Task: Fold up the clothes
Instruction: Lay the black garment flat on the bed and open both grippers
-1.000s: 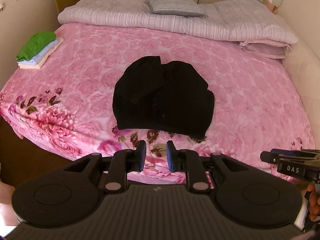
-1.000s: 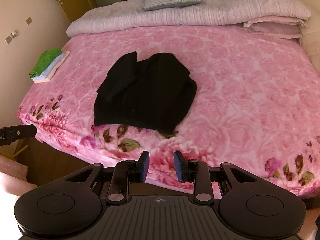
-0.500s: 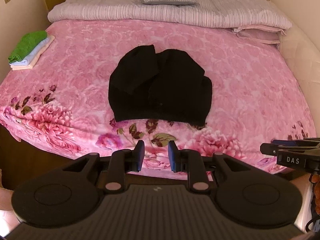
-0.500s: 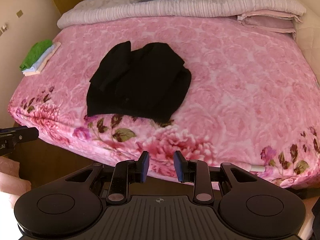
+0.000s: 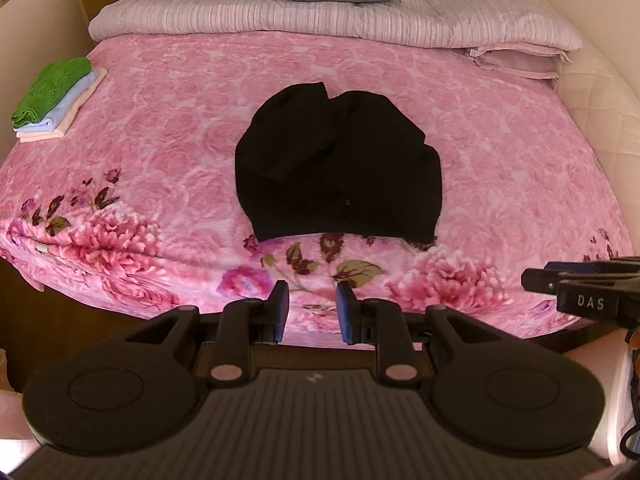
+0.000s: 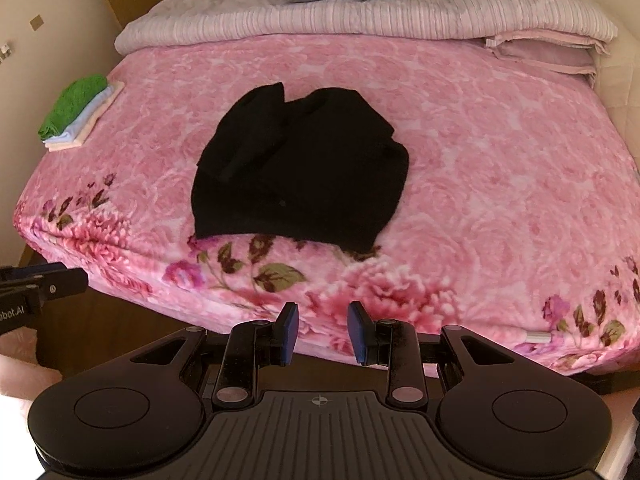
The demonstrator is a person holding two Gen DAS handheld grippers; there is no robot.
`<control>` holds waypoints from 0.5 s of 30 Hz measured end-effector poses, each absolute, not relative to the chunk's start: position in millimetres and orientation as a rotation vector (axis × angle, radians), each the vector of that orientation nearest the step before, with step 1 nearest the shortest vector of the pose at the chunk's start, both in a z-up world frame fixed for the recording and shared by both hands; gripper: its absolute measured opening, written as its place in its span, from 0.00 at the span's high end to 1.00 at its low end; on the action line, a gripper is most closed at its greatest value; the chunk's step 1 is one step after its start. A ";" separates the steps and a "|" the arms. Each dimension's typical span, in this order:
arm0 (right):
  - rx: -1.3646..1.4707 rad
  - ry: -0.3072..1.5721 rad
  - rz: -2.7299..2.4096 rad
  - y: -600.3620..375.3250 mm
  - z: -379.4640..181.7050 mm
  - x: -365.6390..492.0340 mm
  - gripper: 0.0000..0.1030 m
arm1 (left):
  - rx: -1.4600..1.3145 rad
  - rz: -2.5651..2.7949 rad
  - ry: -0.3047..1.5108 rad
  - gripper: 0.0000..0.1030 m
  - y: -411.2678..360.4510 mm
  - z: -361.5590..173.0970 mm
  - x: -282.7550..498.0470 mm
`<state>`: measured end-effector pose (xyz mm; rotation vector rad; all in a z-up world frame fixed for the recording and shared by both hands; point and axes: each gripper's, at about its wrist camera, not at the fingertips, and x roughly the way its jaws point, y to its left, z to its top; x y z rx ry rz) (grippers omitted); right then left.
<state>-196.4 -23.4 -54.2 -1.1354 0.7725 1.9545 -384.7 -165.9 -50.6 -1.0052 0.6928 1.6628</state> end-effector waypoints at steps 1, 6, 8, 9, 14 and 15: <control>-1.133 0.770 1.955 -24.7 -53.4 -200.4 0.70 | -1.004 1.662 0.692 0.80 -167.1 -51.0 -388.1; -1.116 0.766 1.955 -29.5 -53.6 -217.9 0.70 | -0.997 1.662 0.694 0.80 -170.7 -54.0 -407.3; -1.111 0.768 1.954 -31.2 -54.9 -224.4 0.70 | -0.998 1.662 0.694 0.80 -172.0 -56.1 -413.8; -1.109 0.771 1.950 -31.8 -56.0 -226.8 0.70 | -0.997 1.659 0.692 0.80 -172.3 -57.5 -417.4; -1.109 0.798 1.915 -28.6 -64.5 -230.9 0.70 | -1.023 1.653 0.682 0.80 -167.8 -68.0 -432.7; -1.111 0.805 1.905 -26.8 -66.8 -231.2 0.70 | -1.034 1.649 0.671 0.80 -166.2 -70.1 -437.3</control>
